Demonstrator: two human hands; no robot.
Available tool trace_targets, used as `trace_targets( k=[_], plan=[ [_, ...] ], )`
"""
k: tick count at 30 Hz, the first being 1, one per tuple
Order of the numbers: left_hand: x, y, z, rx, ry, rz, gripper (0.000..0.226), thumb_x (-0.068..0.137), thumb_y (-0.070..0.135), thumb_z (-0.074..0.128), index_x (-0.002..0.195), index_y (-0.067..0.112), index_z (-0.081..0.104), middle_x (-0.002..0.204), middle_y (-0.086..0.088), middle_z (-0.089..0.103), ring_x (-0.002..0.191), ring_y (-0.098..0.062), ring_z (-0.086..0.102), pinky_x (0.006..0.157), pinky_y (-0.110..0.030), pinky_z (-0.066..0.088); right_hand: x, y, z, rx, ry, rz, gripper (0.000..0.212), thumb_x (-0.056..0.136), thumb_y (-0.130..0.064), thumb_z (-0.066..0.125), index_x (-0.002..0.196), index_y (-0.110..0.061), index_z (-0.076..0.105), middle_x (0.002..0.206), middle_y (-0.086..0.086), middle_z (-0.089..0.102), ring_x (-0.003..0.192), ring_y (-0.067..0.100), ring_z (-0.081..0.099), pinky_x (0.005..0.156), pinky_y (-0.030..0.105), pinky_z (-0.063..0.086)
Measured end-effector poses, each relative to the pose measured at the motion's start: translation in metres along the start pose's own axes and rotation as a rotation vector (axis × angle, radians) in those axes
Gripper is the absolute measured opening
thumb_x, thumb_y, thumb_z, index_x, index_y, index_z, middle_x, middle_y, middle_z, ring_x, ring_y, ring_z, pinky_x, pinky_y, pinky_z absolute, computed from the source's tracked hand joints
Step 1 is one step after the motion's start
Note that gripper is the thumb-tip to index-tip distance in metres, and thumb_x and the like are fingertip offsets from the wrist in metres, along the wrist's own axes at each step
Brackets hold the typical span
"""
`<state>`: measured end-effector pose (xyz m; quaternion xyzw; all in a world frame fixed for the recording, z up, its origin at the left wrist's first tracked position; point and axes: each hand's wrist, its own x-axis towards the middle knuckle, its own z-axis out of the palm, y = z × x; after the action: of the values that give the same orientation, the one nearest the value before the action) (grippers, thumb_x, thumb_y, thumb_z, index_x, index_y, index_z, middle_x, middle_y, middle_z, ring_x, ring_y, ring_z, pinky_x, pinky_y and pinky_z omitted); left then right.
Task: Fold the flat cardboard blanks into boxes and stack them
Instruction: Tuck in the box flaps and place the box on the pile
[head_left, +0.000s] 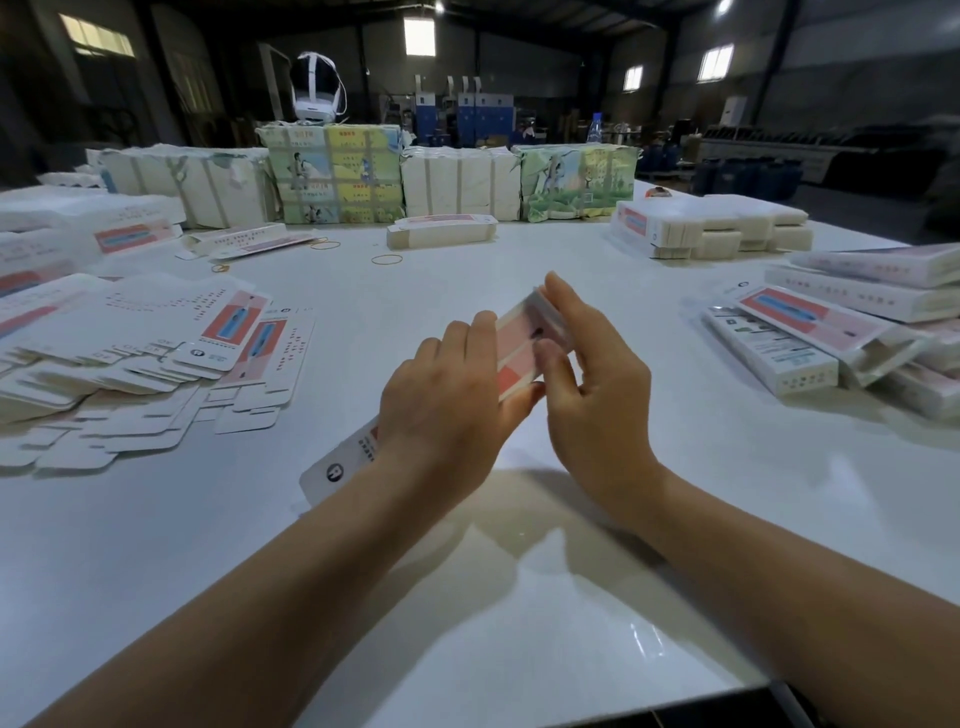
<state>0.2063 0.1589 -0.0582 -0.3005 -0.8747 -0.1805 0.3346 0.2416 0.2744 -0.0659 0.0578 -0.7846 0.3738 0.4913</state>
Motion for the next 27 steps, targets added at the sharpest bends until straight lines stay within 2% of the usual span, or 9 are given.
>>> trace_targets(
  k=[3, 6, 9, 11, 15, 19, 21, 24, 27],
  plan=[
    [0.000, -0.003, 0.000, 0.009, 0.014, 0.011, 0.069, 0.085, 0.056, 0.038, 0.127, 0.001, 0.050, 0.098, -0.015, 0.061, 0.076, -0.030, 0.058, 0.056, -0.031, 0.038, 0.000, -0.005, -0.002, 0.043, 0.000, 0.001, 0.045, 0.092, 0.000, 0.055, 0.133, -0.016, 0.049, 0.127, -0.013, 0.048, 0.113, -0.007, 0.047, 0.093, 0.003, 0.038],
    [0.001, -0.010, -0.001, 0.034, 0.008, 0.021, 0.064, 0.085, 0.050, 0.055, 0.126, 0.001, 0.051, 0.098, -0.017, 0.061, 0.076, -0.031, 0.057, 0.057, -0.033, 0.042, 0.006, -0.010, -0.004, 0.429, 0.013, 0.263, 0.035, 0.094, -0.011, 0.055, 0.117, -0.037, 0.059, 0.120, -0.010, 0.064, 0.108, 0.001, 0.061, 0.084, 0.014, 0.051],
    [0.001, -0.016, -0.001, 0.057, -0.021, 0.031, 0.065, 0.084, 0.047, 0.061, 0.130, 0.004, 0.048, 0.104, -0.017, 0.061, 0.083, -0.032, 0.059, 0.064, -0.038, 0.050, 0.019, -0.006, -0.009, 0.790, 0.038, 0.654, 0.027, 0.091, -0.004, 0.056, 0.099, -0.027, 0.069, 0.103, 0.000, 0.073, 0.094, 0.015, 0.069, 0.081, 0.029, 0.058],
    [0.002, -0.018, 0.000, 0.072, -0.034, 0.061, 0.065, 0.083, 0.045, 0.063, 0.130, 0.003, 0.048, 0.103, -0.019, 0.061, 0.083, -0.034, 0.060, 0.065, -0.040, 0.052, 0.023, 0.000, -0.009, 0.856, 0.005, 0.760, 0.028, 0.090, 0.002, 0.055, 0.101, -0.020, 0.067, 0.096, 0.002, 0.074, 0.091, 0.015, 0.070, 0.083, 0.029, 0.057],
    [0.006, -0.021, 0.003, 0.066, -0.031, 0.099, 0.065, 0.080, 0.042, 0.067, 0.125, -0.002, 0.052, 0.096, -0.022, 0.063, 0.075, -0.036, 0.060, 0.057, -0.039, 0.051, 0.023, 0.008, -0.007, 0.775, -0.013, 0.808, 0.025, 0.087, -0.004, 0.062, 0.112, -0.008, 0.066, 0.108, 0.006, 0.069, 0.104, 0.024, 0.065, 0.092, 0.032, 0.053],
    [0.005, -0.027, 0.004, 0.134, -0.022, 0.144, 0.065, 0.076, 0.041, 0.072, 0.120, -0.005, 0.056, 0.090, -0.021, 0.063, 0.068, -0.036, 0.059, 0.051, -0.034, 0.046, 0.016, 0.010, -0.004, 0.622, -0.160, 0.713, 0.023, 0.088, -0.015, 0.064, 0.109, -0.013, 0.070, 0.108, -0.001, 0.071, 0.110, 0.017, 0.062, 0.104, 0.037, 0.044],
    [0.005, -0.028, 0.004, 0.137, -0.017, 0.139, 0.066, 0.077, 0.041, 0.071, 0.122, -0.004, 0.054, 0.092, -0.022, 0.063, 0.070, -0.036, 0.060, 0.053, -0.037, 0.050, 0.014, 0.008, -0.003, 0.615, -0.184, 0.696, 0.018, 0.088, -0.024, 0.064, 0.104, -0.021, 0.072, 0.102, -0.005, 0.073, 0.106, 0.014, 0.064, 0.101, 0.036, 0.046],
    [0.004, -0.028, 0.002, 0.139, 0.004, 0.122, 0.066, 0.078, 0.040, 0.070, 0.124, -0.003, 0.052, 0.096, -0.023, 0.063, 0.074, -0.037, 0.061, 0.055, -0.040, 0.052, 0.015, 0.003, -0.004, 0.672, -0.221, 0.716, 0.026, 0.075, -0.051, 0.057, 0.077, -0.035, 0.077, 0.090, -0.005, 0.075, 0.097, 0.012, 0.067, 0.090, 0.032, 0.052],
    [0.005, -0.026, 0.003, 0.143, 0.009, 0.136, 0.066, 0.077, 0.039, 0.072, 0.123, -0.003, 0.053, 0.095, -0.022, 0.063, 0.073, -0.037, 0.060, 0.054, -0.040, 0.052, 0.017, 0.004, -0.005, 0.719, -0.167, 0.748, 0.019, 0.085, -0.036, 0.061, 0.080, -0.028, 0.078, 0.088, -0.001, 0.075, 0.097, 0.017, 0.067, 0.087, 0.033, 0.055]
  ],
)
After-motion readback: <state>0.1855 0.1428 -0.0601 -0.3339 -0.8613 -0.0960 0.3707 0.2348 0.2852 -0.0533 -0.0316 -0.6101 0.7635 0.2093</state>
